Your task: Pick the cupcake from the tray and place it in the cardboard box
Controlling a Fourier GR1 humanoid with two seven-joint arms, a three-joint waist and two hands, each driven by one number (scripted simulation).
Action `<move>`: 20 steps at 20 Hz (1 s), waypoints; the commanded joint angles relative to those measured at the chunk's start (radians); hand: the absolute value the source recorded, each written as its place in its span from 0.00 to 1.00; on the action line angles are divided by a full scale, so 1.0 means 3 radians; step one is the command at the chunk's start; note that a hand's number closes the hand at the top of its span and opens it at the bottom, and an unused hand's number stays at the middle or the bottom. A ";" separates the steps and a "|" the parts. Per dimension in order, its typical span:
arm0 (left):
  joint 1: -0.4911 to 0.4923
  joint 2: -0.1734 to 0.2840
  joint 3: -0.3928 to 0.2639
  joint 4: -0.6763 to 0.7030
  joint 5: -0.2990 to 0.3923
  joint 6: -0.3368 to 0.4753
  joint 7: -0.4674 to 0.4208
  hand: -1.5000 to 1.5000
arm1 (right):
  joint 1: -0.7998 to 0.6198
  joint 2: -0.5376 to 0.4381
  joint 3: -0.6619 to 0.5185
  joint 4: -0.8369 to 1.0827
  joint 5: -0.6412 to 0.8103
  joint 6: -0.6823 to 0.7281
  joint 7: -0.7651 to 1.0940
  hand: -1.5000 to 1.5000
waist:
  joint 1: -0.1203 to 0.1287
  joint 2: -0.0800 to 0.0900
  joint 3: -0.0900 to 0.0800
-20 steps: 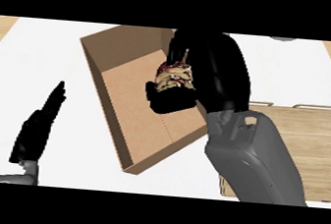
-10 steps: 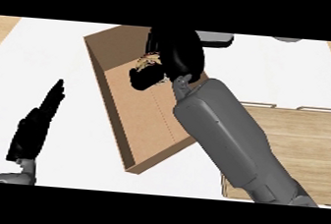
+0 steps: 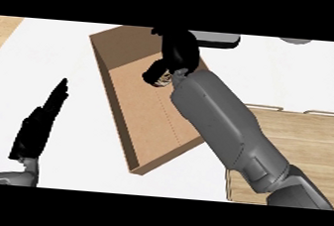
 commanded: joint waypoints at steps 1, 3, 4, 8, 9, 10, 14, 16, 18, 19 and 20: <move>0.0012 -0.0139 -0.0151 0.0021 -0.0134 0.0099 -0.0046 0.50 | 0.0069 0.0000 0.0100 0.0308 -0.0330 -0.0407 -0.0390 0.00 | 0.0026 0.0011 0.0001; -0.0009 -0.0058 -0.0104 -0.0116 -0.0059 0.0000 0.0138 0.50 | -0.0039 0.0000 0.0052 0.0144 -0.0490 -0.0609 -0.0321 0.00 | 0.0033 0.0000 0.0003; 0.0060 -0.0093 -0.0050 0.0009 -0.0051 0.0068 -0.0054 0.50 | 0.0042 0.0000 0.0091 0.0069 -0.0492 -0.0757 -0.0406 0.00 | -0.0001 -0.0005 0.0001; -0.0092 -0.0010 0.0022 -0.0029 -0.0020 0.0029 0.0108 0.50 | -0.0043 0.0000 -0.0272 0.0086 -0.0642 -0.1294 -0.0596 0.00 | -0.0019 -0.0001 0.0004; -0.0041 -0.0050 -0.0053 -0.0062 -0.0095 0.0069 0.0098 0.50 | 0.0092 0.0000 -0.0346 -0.0003 -0.0739 -0.1462 -0.0718 0.00 | -0.0025 -0.0001 0.0006; 0.0020 -0.0082 -0.0049 -0.0099 -0.0031 0.0043 0.0072 0.50 | 0.0057 0.0000 -0.0449 0.0008 -0.0846 -0.1460 -0.0803 0.00 | -0.0019 -0.0002 0.0005; -0.0049 -0.0029 0.0052 0.0117 -0.0020 0.0044 0.0027 0.50 | 0.0293 0.0000 -0.0823 -0.0225 -0.1148 -0.1499 -0.1276 0.00 | -0.0118 -0.0009 0.0004; 0.0028 -0.0023 0.0102 0.0082 0.0023 0.0045 -0.0072 0.50 | 0.0488 -0.0101 -0.0992 -0.0370 -0.1166 -0.1469 -0.1445 0.00 | -0.0165 -0.0028 0.0004; 0.0109 -0.0045 0.0048 -0.0117 -0.0064 0.0108 0.0114 0.50 | 0.0611 -0.0255 -0.1085 -0.0545 -0.1206 -0.1427 -0.1423 0.00 | -0.0186 -0.0045 0.0006; 0.0076 -0.0041 0.0048 -0.0161 -0.0034 0.0080 0.0170 0.50 | 0.0607 -0.0411 -0.1211 -0.0494 -0.1241 -0.1431 -0.1449 0.00 | -0.0184 -0.0041 0.0006; 0.0096 -0.0104 0.0018 -0.0018 -0.0037 0.0091 0.0031 0.50 | 0.0733 -0.0410 -0.1139 -0.0690 -0.1181 -0.1464 -0.1352 0.00 | -0.0219 -0.0052 0.0003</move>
